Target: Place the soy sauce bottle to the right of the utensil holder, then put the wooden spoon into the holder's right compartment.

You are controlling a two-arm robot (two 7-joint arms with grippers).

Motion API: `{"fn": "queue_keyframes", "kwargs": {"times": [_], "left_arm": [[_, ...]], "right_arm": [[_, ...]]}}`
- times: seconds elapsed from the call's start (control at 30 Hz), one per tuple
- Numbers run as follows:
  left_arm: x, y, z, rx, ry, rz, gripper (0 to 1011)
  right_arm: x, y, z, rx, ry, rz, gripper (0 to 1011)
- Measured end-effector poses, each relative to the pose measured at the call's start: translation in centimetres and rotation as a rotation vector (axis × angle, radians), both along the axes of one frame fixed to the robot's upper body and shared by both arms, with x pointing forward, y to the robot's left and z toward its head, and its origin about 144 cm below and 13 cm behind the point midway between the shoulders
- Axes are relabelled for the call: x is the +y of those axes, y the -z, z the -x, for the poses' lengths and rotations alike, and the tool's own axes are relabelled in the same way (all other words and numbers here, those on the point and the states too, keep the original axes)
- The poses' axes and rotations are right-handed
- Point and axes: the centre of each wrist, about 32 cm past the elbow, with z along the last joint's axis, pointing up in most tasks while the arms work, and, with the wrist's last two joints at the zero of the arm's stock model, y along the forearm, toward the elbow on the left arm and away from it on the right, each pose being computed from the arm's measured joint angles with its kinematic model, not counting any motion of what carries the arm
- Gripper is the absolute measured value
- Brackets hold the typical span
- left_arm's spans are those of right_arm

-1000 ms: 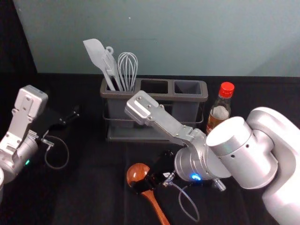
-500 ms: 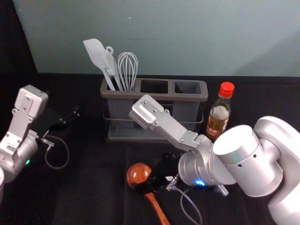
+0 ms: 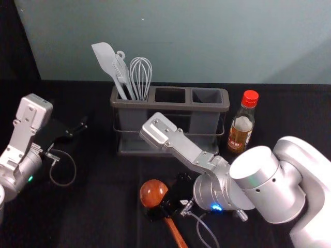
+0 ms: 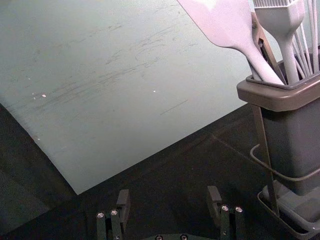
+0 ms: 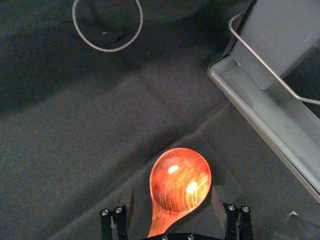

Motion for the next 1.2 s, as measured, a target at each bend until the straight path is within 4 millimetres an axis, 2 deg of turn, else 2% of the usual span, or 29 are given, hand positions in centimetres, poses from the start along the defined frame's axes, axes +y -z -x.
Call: {"fn": "queue_keyframes", "kwargs": {"times": [1.2], "left_arm": [[0.0, 0.0, 0.0, 0.0, 0.0, 0.0, 1005]], "right_arm": [[1.6, 2.1, -1.7, 0.019, 0.018, 0.039, 1000]]}}
